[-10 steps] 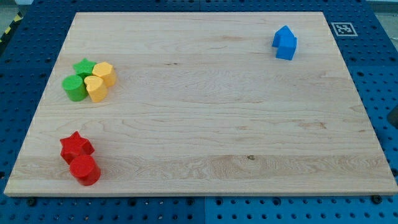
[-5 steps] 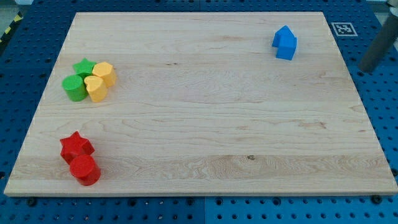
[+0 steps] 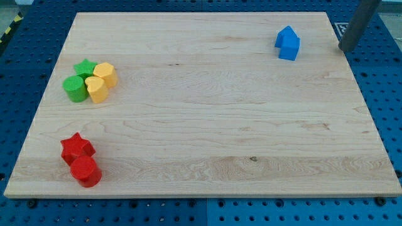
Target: Push the blue cube left a bit
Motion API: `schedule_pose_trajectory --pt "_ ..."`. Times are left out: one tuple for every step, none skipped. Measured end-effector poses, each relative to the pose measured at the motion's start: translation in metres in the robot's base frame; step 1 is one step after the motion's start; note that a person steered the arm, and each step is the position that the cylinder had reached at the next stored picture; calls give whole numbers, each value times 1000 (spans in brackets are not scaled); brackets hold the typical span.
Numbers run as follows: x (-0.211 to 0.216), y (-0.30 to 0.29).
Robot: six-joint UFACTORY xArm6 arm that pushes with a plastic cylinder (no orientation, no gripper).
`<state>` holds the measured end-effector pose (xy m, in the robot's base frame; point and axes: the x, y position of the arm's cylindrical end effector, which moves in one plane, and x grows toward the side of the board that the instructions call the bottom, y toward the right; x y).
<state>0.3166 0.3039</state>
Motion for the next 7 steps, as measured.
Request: schedule_pose_trajectory --pt "0 0" --pt "0 -5" --pt "0 -5" --pt "0 -15" --pt "0 -24" --pt "0 -25" --pt "0 -35"
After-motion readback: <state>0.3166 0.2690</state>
